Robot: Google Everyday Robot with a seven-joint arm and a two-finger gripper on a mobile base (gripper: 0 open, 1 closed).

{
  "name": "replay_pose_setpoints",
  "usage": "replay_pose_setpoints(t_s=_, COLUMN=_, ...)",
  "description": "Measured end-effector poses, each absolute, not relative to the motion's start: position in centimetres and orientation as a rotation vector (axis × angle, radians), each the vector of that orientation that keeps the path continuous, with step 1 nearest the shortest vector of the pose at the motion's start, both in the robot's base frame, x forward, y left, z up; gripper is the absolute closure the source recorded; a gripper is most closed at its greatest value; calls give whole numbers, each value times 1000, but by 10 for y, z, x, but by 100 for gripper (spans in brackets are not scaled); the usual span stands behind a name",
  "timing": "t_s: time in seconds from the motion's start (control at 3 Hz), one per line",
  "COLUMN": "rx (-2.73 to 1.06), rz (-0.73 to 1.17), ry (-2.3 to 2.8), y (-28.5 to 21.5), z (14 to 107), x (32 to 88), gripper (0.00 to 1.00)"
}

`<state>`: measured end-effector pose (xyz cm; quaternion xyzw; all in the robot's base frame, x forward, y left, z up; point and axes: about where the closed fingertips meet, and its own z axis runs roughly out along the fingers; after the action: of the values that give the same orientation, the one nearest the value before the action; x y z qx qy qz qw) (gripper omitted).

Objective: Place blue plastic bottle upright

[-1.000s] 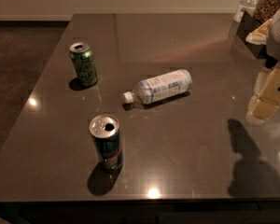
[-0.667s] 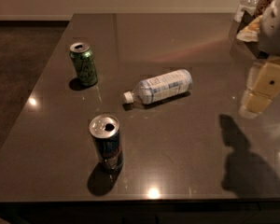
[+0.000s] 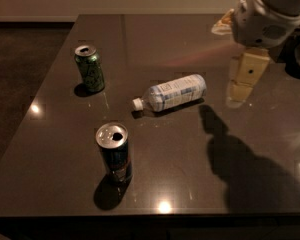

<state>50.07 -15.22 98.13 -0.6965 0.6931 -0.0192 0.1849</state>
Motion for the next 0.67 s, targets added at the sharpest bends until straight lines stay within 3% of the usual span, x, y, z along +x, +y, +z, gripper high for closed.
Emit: replay_pose_setpoints(t_s=0.67, rx=-2230, rz=-41, ry=1767, y=-104, z=944, x=540, gripper=0)
